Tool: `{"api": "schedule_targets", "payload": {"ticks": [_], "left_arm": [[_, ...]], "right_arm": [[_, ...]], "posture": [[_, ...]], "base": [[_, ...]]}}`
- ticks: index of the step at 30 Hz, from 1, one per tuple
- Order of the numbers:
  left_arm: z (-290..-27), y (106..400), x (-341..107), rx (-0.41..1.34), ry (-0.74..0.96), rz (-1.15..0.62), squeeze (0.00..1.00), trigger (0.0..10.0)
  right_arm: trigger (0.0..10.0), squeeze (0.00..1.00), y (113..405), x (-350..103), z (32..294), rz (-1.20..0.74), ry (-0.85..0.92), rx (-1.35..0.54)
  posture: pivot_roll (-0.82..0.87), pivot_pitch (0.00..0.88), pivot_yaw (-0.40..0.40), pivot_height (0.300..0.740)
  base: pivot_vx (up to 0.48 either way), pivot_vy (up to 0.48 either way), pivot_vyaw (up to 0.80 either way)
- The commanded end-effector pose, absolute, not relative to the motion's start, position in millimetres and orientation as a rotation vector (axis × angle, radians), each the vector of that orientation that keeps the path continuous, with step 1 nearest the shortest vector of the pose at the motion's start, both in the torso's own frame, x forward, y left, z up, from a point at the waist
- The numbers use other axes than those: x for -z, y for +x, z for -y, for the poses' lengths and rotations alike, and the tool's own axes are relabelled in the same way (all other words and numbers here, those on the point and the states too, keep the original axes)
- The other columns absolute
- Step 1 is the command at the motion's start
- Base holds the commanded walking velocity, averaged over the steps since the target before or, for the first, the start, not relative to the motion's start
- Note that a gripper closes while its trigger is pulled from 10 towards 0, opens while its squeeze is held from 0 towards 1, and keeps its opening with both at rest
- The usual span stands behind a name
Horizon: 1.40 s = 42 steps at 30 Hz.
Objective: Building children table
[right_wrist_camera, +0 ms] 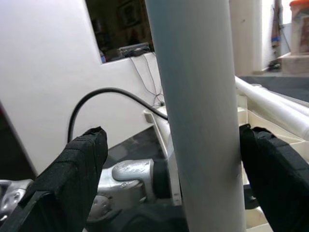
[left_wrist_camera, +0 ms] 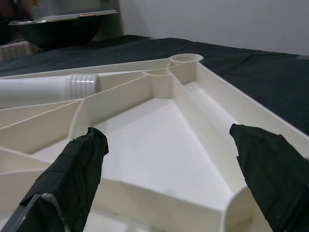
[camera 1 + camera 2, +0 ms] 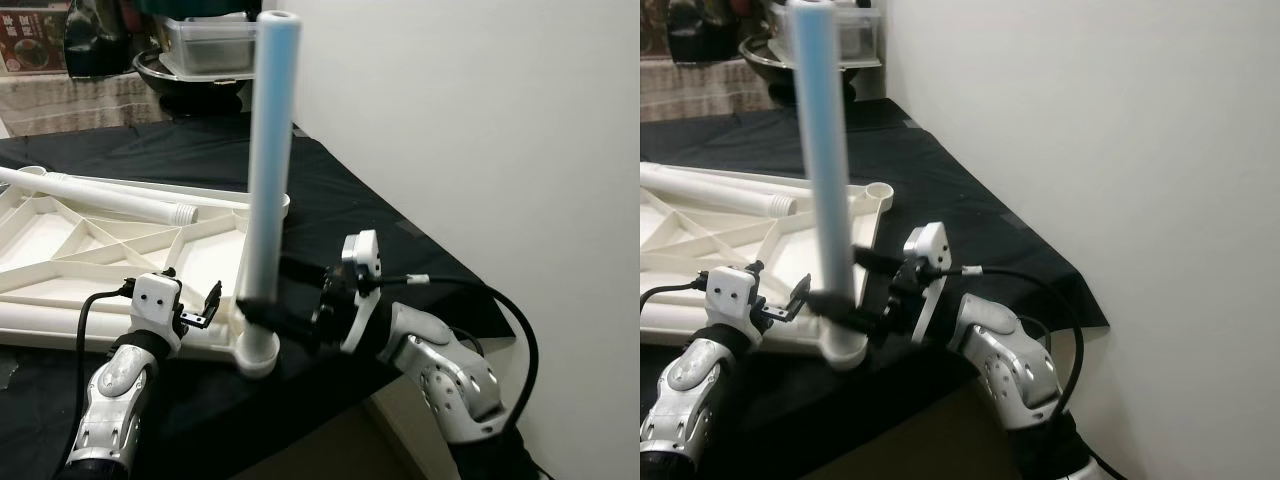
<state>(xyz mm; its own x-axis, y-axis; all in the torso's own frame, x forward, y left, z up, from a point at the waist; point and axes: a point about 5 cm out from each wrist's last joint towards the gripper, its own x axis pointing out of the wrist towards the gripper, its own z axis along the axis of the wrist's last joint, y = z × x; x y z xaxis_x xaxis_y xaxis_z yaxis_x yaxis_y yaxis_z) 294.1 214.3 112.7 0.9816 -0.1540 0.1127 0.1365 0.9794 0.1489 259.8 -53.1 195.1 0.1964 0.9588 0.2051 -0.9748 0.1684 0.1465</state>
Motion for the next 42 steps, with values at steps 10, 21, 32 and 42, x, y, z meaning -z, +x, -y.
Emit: {"api": "schedule_targets", "payload": {"ticks": [10, 21, 32, 42], "left_arm": [[-221.8, 291.6, -112.2, 0.134, 0.156, 0.110, 0.00, 10.0], [-219.5, 286.8, -138.2, 0.106, 0.159, 0.206, 0.00, 10.0], [-213.0, 276.8, -168.5, 0.101, 0.151, 0.318, 0.00, 10.0], [-210.8, 262.2, -168.9, 0.086, 0.163, 0.294, 0.00, 10.0]], "right_arm": [[10.0, 1.00, 237.6, -204.2, 53.1, 0.072, 0.311, -1.606], [10.0, 1.00, 305.2, -170.8, 104.9, -0.054, 0.103, -1.022], [10.0, 1.00, 266.4, -163.6, 127.7, -0.139, 0.134, -1.295], [10.0, 1.00, 319.3, -135.7, 158.2, -0.195, -0.327, -0.815]], "posture": [[0.05, 0.000, -0.112, 0.740], [0.06, 0.000, -0.124, 0.740], [0.06, 0.000, -0.128, 0.740], [0.07, 0.000, -0.129, 0.740]], "base": [[0.000, 0.000, 0.00], [0.000, 0.000, 0.00], [0.000, 0.000, 0.00], [0.000, 0.000, 0.00]]}}
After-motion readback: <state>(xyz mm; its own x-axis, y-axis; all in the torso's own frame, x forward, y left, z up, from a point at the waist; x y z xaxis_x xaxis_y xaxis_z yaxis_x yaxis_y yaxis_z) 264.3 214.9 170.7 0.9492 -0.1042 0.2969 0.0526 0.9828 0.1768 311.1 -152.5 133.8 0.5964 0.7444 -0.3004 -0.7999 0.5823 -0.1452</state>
